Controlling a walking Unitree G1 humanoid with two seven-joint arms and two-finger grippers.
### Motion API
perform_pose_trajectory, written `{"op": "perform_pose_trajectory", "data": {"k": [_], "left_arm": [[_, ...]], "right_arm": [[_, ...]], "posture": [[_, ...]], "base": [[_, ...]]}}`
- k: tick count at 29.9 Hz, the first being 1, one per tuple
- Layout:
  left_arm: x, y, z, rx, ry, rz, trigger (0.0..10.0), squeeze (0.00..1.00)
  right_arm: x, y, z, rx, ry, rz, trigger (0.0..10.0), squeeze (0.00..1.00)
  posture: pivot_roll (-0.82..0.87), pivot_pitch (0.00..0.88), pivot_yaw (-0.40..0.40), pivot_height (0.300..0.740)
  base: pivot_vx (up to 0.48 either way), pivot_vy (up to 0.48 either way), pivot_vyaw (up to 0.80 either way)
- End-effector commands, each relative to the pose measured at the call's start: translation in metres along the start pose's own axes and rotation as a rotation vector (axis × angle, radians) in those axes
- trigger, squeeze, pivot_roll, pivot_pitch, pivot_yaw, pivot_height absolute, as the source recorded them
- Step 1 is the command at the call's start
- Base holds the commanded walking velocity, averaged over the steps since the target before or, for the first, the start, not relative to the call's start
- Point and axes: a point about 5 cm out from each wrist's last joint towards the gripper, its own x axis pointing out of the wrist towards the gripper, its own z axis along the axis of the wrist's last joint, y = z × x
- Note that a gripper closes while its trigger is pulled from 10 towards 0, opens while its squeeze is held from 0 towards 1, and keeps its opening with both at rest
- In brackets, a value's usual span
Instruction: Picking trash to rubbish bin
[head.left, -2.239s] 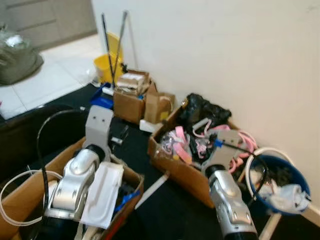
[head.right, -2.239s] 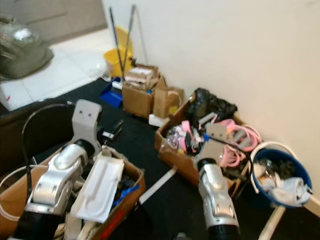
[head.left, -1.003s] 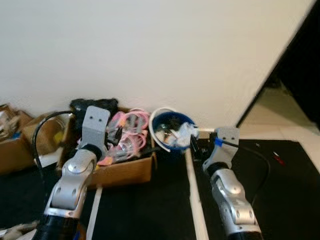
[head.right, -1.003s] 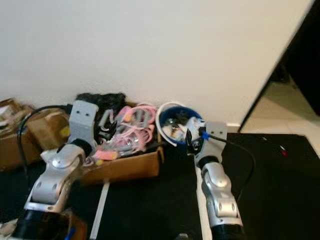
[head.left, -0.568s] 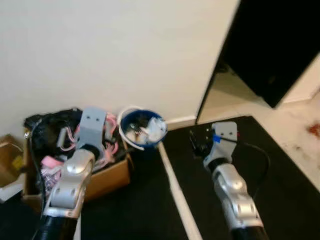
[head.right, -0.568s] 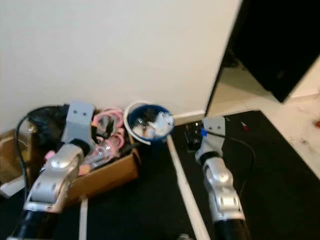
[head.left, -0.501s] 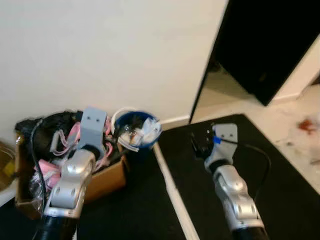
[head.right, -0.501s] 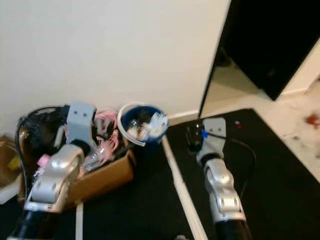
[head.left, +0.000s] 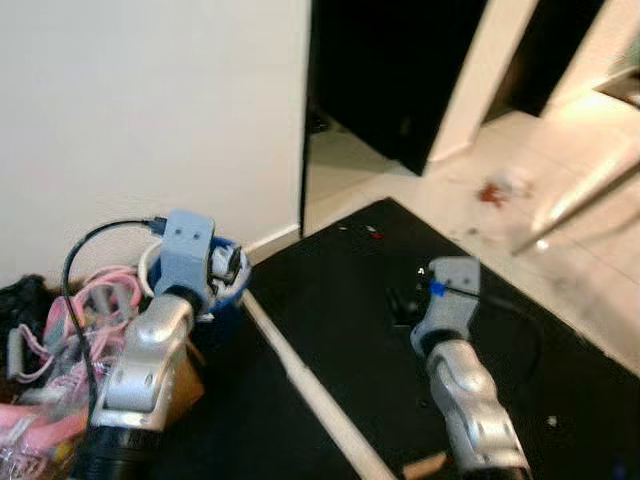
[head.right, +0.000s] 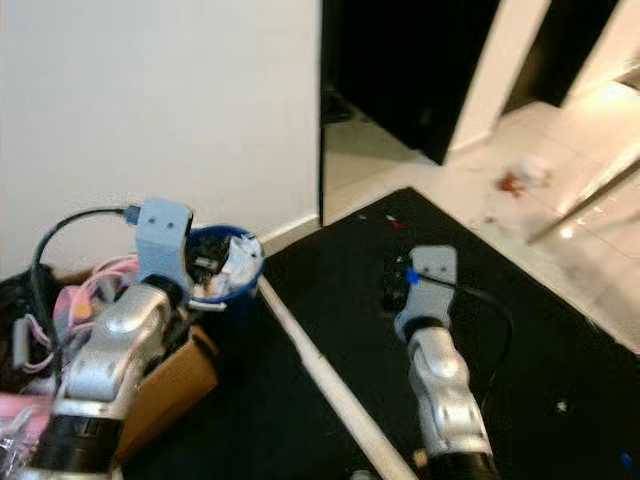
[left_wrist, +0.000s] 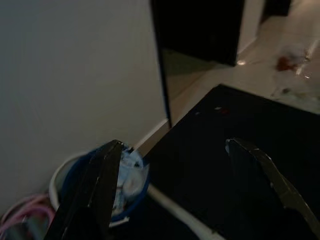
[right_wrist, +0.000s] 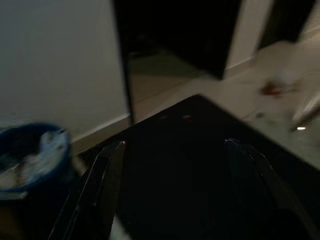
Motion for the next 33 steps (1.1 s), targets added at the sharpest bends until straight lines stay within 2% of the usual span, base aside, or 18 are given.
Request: {"op": "perform_pose_trajectory", "data": {"k": [1,21,33], "left_arm": [[-0.0008,0.0014,-0.0069,0.017,0.031,0.005,10.0,0.0],[0.0,-0.0022,-0.007,-0.033,0.035,-0.011,10.0,0.0],[-0.0013,0.0015,-0.0094,0.019,0.048,0.025,10.0,0.0]], "right_arm": [[-0.0034,0.0021,-0.0053,0.018,0.026,-0.008,10.0,0.0],[-0.0111,-0.0019,-0.0075,0.03,0.037,-0.055,10.0,0.0],[-0.009,-0.0007,-0.0086,0.035,0.052,-0.055,10.0,0.0]], "posture": [[0.0,0.128,0.03,0.74],[-0.01,0.135,0.042,0.74],[0.01,0.128,0.015,0.74]], "base": [[0.0,0.0,-0.8],[0.0,0.0,-0.8],[0.0,0.0,-0.8]]}}
